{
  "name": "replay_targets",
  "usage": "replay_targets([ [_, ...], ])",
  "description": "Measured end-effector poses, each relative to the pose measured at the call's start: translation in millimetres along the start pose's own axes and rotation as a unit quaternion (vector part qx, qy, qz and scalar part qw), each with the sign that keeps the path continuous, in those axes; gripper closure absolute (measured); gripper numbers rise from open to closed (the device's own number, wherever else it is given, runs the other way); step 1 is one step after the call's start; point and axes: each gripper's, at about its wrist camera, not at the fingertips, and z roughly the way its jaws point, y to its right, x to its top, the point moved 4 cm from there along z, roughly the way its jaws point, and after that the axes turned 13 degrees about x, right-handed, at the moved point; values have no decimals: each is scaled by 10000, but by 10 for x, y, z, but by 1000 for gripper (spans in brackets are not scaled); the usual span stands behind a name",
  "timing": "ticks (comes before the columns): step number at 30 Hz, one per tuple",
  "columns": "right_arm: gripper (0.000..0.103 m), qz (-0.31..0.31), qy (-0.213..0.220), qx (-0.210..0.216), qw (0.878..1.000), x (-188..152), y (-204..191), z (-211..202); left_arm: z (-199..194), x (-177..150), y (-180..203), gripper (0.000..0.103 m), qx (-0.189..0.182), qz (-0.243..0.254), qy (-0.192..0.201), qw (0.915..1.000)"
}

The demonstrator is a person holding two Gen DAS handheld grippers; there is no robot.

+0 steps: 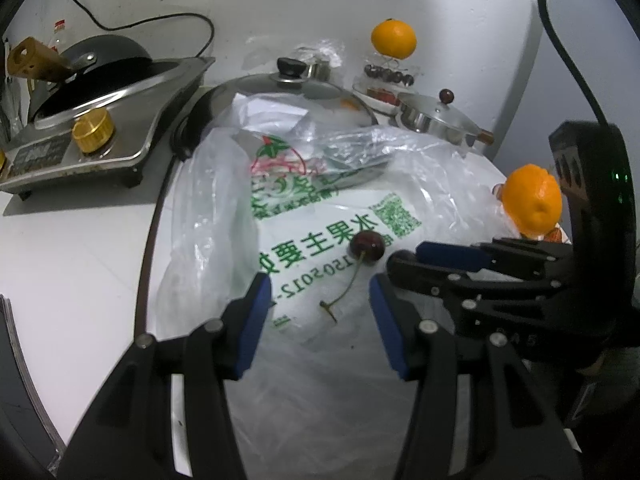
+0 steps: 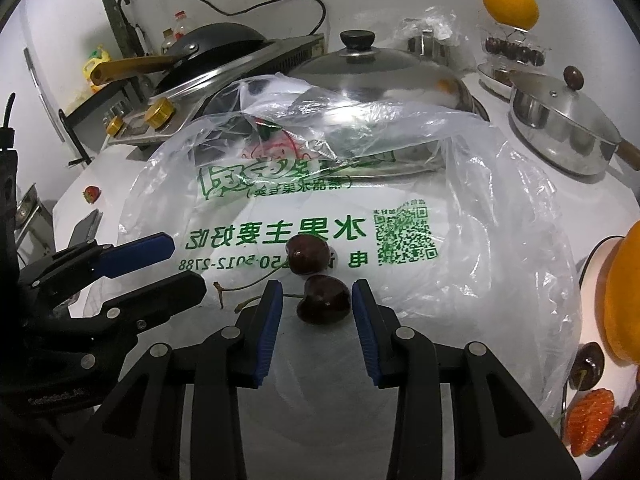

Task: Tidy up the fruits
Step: 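Close the right gripper on a dark cherry while the left gripper reaches toward another cherry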

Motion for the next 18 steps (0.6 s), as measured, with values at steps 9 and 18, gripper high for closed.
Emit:
replay_targets([
  [9,66,54,-36,78,9999,-34,54,25,-1,14,24,50,46,38,-1,10000],
  [18,72,-49,18,164,9999,-47,48,-24,-12,75,83,50,95,124,41,9999],
])
